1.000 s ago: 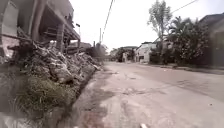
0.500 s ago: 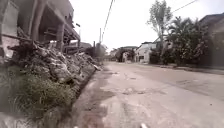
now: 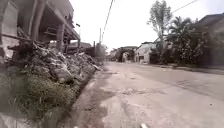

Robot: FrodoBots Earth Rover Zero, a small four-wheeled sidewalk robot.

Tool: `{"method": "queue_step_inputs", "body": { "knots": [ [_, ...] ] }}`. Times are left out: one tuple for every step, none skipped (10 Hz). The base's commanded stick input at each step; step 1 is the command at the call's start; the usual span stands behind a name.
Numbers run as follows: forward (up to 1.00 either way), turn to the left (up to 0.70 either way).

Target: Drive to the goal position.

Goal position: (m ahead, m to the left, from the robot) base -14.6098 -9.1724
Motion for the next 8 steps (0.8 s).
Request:
{"method": "queue_step_inputs", "body": {
  "knots": [
    [0.04,0.0],
    [0.04,0.0],
    [0.05,0.0],
    [0.05,0.0],
    [0.04,0.0],
    [0.04,0.0],
    [0.04,0.0],
    [0.05,0.0]
  ]
}}
